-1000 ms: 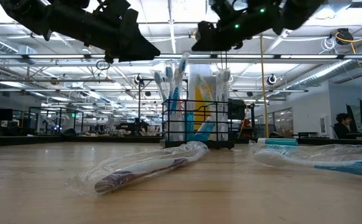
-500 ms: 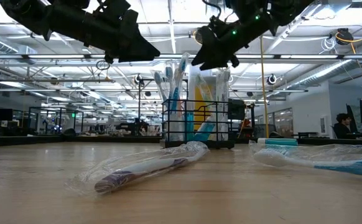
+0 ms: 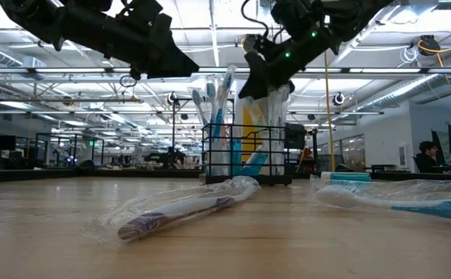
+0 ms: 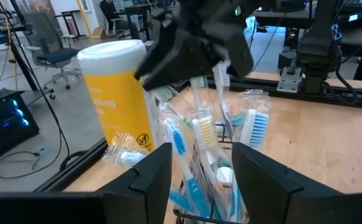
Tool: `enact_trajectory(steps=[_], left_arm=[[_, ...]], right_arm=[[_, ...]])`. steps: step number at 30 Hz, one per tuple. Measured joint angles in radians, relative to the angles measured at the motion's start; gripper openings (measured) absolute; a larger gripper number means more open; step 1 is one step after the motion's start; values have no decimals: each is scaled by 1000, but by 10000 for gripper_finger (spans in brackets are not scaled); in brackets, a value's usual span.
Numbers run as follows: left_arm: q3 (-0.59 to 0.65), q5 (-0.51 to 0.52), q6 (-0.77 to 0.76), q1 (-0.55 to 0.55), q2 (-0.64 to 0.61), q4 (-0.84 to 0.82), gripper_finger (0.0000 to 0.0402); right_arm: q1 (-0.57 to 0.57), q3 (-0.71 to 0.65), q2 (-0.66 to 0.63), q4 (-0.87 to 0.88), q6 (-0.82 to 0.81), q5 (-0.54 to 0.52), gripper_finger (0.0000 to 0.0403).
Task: Pick & Place toothbrushing station
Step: Put the green toothbrush into the black wire organizer
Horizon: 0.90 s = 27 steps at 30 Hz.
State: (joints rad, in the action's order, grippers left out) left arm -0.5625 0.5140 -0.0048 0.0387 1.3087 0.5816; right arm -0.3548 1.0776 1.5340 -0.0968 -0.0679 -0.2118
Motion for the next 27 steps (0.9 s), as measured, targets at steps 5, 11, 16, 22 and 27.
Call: enact_trajectory(steps=[5, 11, 16, 22, 27], left_arm=[[0, 0, 0, 0, 0, -11, 175], [0, 0, 0, 0, 0, -20, 175], [0, 0, 0, 0, 0, -39, 175], [0, 0, 0, 0, 0, -41, 175], [0, 0, 0, 0, 0, -41, 175]], right_arm=[[-4, -2, -1, -4, 4, 4, 96], [0, -2, 0, 2, 6, 4, 10], [28, -2, -8, -6, 50, -19, 8], [112, -2, -8, -4, 240, -183, 3], [177, -2, -8, -23, 296, -286, 2]])
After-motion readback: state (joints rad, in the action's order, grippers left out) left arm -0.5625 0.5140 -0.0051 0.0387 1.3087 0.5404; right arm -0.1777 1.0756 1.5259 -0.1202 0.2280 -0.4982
